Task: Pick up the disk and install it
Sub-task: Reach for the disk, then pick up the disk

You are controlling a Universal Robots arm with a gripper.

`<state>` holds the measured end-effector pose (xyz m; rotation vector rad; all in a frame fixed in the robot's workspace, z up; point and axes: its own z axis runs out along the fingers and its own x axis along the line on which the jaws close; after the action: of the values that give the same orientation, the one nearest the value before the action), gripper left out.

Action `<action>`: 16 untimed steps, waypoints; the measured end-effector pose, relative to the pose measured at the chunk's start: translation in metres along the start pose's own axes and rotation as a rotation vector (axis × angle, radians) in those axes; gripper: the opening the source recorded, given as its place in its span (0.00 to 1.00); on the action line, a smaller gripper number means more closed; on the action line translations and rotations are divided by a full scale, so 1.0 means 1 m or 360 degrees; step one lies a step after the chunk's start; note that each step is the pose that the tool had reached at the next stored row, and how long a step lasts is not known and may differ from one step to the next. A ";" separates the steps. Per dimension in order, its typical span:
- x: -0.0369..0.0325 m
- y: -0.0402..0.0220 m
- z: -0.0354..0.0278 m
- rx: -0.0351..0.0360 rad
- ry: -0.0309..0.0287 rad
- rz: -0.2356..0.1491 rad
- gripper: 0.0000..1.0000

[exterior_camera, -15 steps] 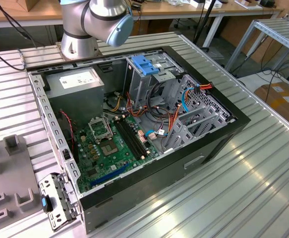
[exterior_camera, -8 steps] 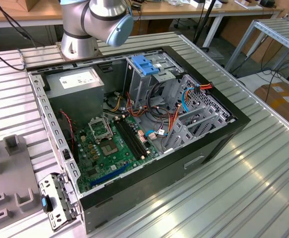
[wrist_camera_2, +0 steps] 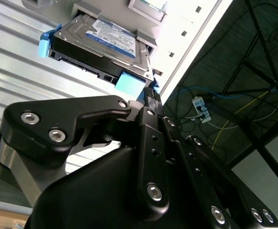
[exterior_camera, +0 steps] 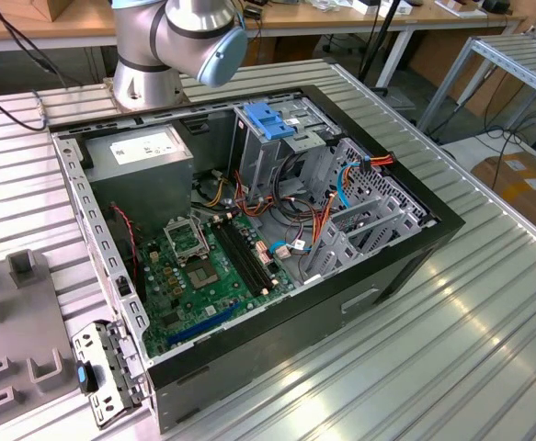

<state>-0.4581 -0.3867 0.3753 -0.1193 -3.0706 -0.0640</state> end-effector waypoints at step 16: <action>0.0035 -0.0003 0.0002 0.0002 0.00012 -0.0030 0.11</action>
<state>-0.4616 -0.3867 0.3753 -0.0900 -3.0712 -0.0631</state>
